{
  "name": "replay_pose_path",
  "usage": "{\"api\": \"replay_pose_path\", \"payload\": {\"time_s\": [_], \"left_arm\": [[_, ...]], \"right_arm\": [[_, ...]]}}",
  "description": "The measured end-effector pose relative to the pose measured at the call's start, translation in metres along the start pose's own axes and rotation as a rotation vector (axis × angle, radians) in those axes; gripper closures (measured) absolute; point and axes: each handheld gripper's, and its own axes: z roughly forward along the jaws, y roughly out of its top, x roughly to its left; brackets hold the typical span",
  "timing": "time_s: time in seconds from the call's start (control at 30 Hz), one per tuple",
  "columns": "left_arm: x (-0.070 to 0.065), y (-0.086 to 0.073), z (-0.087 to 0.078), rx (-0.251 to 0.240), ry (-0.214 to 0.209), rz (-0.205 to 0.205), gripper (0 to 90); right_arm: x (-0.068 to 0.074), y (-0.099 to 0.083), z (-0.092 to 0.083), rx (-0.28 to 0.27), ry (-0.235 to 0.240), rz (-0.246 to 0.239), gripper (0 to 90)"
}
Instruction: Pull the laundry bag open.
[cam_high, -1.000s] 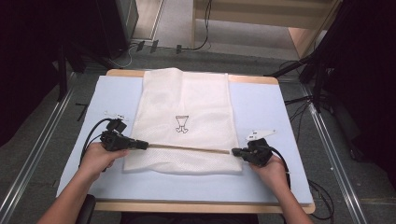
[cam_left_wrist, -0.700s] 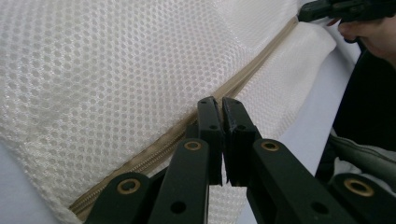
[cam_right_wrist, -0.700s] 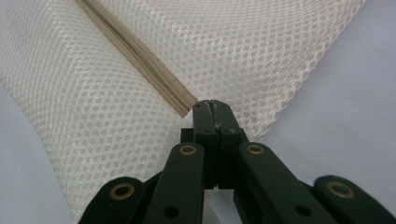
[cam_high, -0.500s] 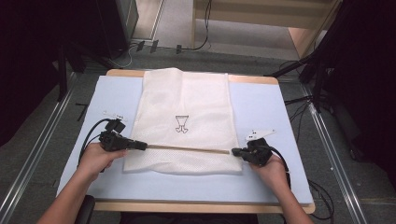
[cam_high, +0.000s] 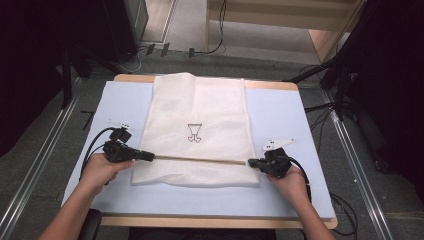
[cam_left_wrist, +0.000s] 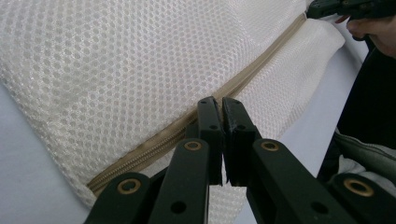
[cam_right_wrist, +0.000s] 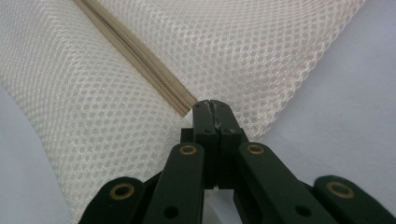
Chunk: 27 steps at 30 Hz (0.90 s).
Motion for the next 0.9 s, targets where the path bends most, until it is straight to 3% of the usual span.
{"api": "replay_pose_path", "payload": {"time_s": [0.3,0.47,0.63,0.83,0.9], "left_arm": [[0.008,-0.007,-0.011,-0.01,0.033,-0.015,88.6],[0.017,-0.018,-0.029,-0.06,0.073,-0.032,88.6],[0.03,-0.032,-0.048,-0.106,0.079,-0.05,88.6],[0.034,-0.036,-0.05,-0.11,0.078,-0.056,88.5],[0.037,-0.038,-0.051,-0.11,0.08,-0.074,88.5]], "right_arm": [[-0.001,0.001,0.0,0.005,0.008,-0.004,90.0],[-0.002,0.001,0.0,0.01,0.017,0.002,90.0],[-0.003,0.002,0.0,0.011,0.019,-0.002,90.0],[-0.003,0.003,0.001,0.018,0.024,-0.005,90.0],[-0.003,0.004,0.002,0.018,0.03,-0.013,90.0]]}}
